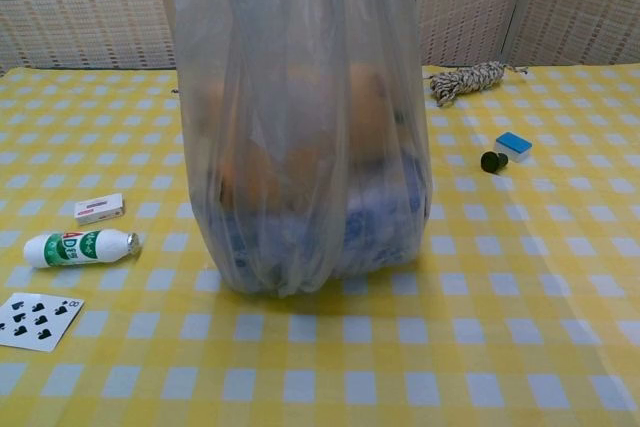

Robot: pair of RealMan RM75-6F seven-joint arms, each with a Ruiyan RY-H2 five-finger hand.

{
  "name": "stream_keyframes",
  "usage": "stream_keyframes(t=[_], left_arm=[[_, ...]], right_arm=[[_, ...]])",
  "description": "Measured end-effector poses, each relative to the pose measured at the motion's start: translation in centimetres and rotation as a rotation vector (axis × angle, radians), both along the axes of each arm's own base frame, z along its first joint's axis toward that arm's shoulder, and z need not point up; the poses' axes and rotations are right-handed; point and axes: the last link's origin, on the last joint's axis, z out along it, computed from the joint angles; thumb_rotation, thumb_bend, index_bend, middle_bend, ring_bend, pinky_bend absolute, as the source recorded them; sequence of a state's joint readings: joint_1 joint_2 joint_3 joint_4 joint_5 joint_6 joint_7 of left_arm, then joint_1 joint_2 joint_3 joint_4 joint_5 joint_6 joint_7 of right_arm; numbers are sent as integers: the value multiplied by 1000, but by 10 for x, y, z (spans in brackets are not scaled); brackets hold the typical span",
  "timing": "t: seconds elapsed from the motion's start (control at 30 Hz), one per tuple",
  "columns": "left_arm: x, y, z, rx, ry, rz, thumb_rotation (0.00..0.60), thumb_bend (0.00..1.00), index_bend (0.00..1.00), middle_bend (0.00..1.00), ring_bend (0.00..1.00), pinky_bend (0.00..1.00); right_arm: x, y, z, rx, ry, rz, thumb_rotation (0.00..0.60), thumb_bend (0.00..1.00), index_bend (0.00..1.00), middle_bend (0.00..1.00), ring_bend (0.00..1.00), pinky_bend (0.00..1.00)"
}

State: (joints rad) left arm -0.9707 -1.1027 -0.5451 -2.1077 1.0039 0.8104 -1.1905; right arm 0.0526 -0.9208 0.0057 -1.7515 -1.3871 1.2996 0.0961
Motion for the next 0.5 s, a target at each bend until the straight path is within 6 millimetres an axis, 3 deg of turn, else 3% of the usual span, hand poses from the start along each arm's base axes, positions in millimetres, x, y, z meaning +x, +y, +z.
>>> stream_keyframes(t=[0.33,0.5], left_arm=[[62,14,91,174,-6,-54,600,719,583,866,898,1000],[68,12,99,190,15,-49,600,719,584,866,899,1000]], right_arm=[[-1,-4,-3,2,3,-13,600,319,0,0,0,0],[-1,-7,-6,12,7,-15,600,320,0,0,0,0]])
